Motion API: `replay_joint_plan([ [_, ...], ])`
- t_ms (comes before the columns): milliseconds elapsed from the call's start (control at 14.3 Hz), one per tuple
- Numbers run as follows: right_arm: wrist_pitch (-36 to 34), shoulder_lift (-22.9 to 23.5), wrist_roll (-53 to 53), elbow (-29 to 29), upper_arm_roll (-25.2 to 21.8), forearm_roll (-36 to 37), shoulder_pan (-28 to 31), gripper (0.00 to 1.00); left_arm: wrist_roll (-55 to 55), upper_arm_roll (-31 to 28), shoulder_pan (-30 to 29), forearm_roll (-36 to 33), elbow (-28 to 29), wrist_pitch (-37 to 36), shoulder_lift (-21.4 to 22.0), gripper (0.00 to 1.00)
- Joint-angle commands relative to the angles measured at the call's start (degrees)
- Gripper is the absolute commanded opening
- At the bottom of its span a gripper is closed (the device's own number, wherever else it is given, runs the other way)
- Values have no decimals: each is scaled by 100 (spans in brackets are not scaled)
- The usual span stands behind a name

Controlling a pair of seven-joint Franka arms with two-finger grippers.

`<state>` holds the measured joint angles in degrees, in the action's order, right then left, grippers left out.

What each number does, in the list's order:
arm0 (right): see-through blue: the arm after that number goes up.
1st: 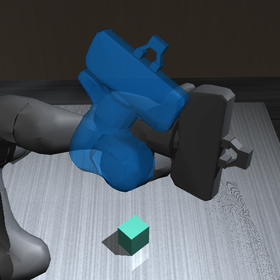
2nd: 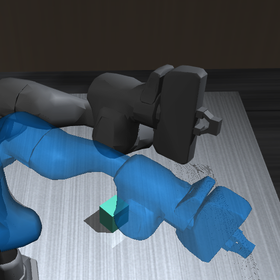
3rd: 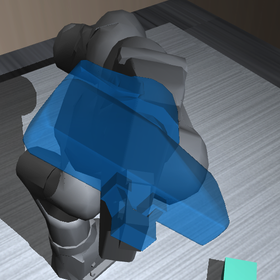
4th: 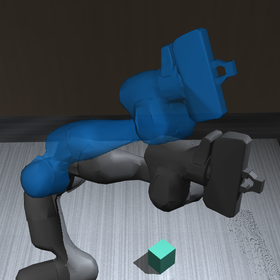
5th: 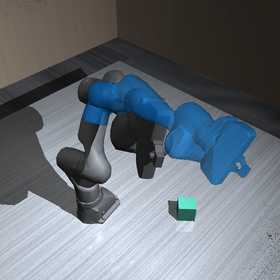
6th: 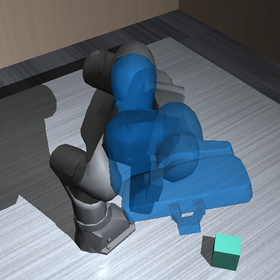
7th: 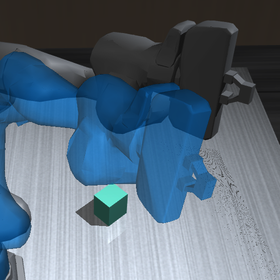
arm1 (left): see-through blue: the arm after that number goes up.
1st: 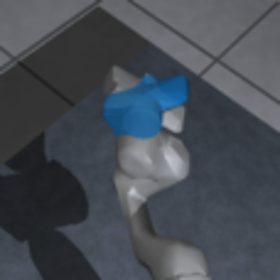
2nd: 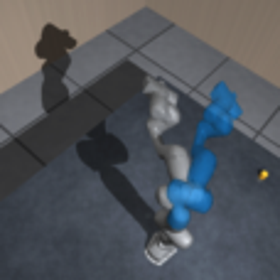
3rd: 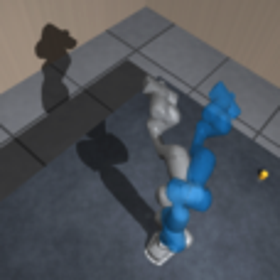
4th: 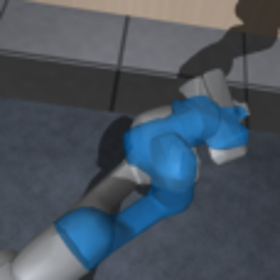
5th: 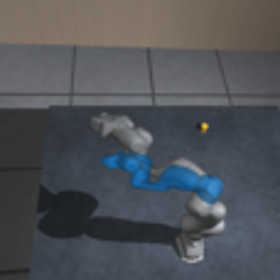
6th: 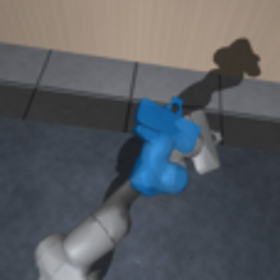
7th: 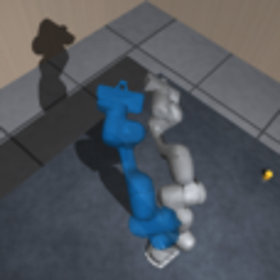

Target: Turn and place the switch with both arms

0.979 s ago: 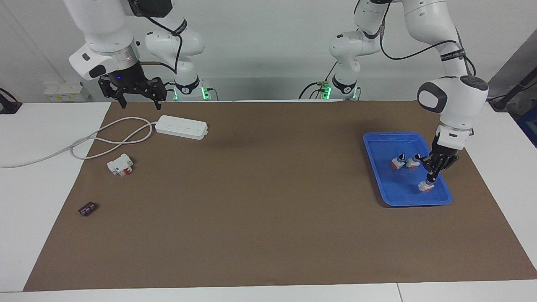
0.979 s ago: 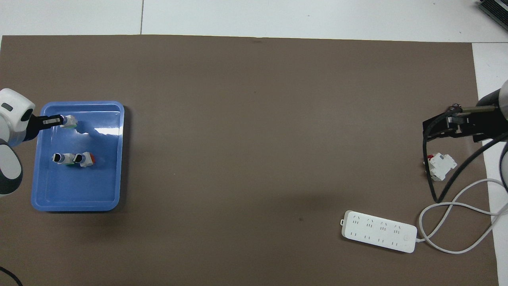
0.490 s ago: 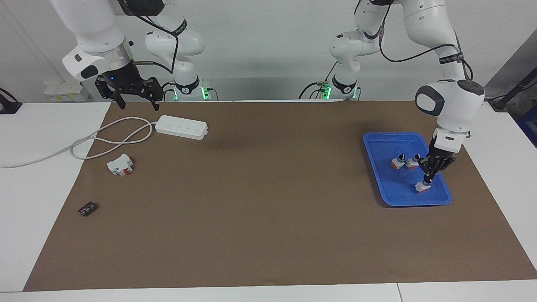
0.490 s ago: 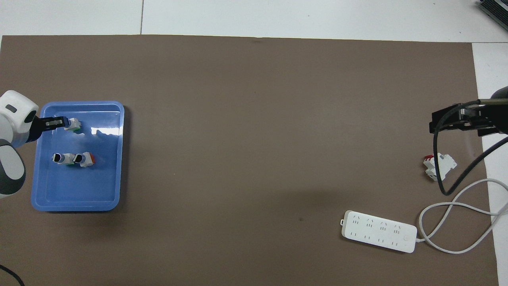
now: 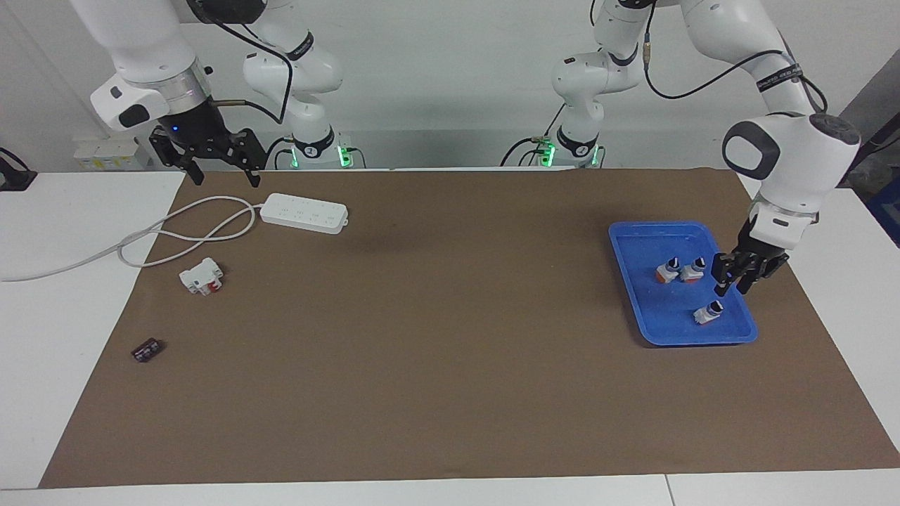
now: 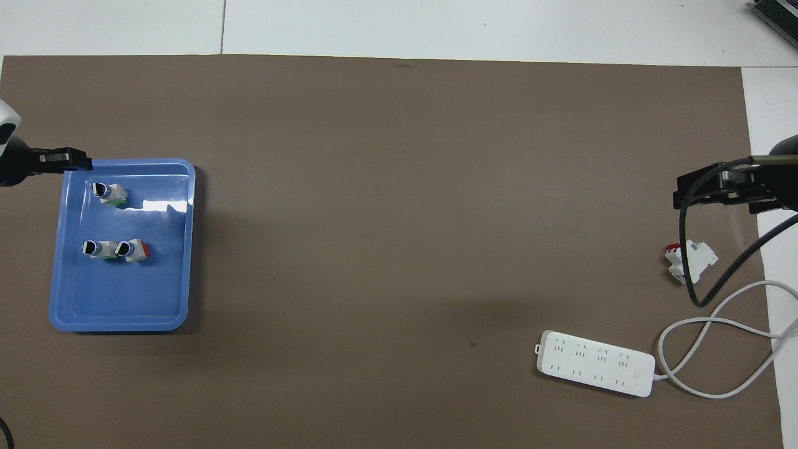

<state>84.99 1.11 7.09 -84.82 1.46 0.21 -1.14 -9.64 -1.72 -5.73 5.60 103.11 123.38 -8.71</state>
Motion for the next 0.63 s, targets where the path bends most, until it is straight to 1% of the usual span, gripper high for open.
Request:
replay_joint_plan([
  [0,333,-102,108,-192,21,-74,44,100,14,-48,361,-505,-1096,-1303,-218,51],
  [210,641,-128,99,-368,13,-13,53,100,23,-39,704,-595,-1818,-2665,-166,51],
  [350,641,-137,90,-455,13,-12,70,100,23,14,740,-577,-2467,-3448,-227,54],
  [420,607,-146,90,-465,13,-12,62,100,23,-3,853,-577,-2749,-3783,-366,58],
  [490,589,-154,90,-465,21,-12,53,100,23,-30,950,-577,-3056,-4073,-524,66],
  [559,589,-163,99,-474,13,-12,18,100,23,-30,986,-577,-3373,-4346,-674,68],
])
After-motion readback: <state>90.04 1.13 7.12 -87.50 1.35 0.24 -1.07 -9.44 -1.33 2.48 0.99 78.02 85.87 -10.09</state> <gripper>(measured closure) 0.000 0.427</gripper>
